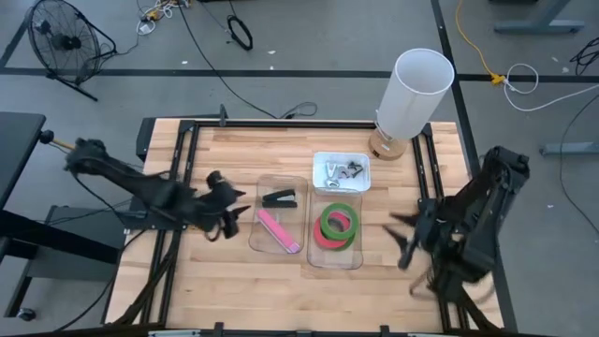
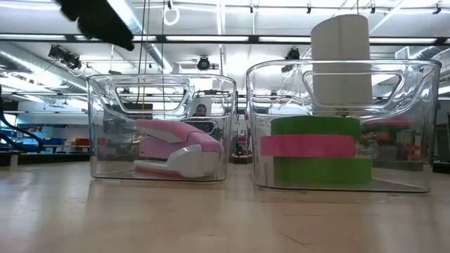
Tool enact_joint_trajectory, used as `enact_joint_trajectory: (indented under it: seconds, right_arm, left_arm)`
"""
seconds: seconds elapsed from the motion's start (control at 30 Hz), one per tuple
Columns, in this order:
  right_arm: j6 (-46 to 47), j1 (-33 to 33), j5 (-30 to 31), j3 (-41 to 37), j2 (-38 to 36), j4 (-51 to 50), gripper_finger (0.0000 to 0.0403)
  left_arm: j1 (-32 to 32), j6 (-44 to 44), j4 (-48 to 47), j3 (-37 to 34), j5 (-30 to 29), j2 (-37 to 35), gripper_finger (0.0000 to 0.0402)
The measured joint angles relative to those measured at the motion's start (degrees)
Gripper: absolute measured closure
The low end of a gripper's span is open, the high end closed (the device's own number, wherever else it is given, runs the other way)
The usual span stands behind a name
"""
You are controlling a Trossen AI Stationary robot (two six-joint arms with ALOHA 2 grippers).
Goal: Pick and place Stapler, Stapler remover, tape
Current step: Return to Home Position
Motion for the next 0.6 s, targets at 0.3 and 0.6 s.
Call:
enact_joint_trajectory:
  seconds: [0.3, 0.6]
  right_arm:
    - [18.4, -9.7, 1.3, -26.0, -22.2, 2.2, 0.0227]
    - [9.1, -18.9, 12.1, -36.6, -41.5, 10.9, 0.0227]
  left_arm:
    - [-5.8, -0.1, 12.2, -22.7, -8.9, -20.7, 0.0207]
    - [-6.4, 14.6, 34.6, -37.8, -14.1, -36.0, 0.0221]
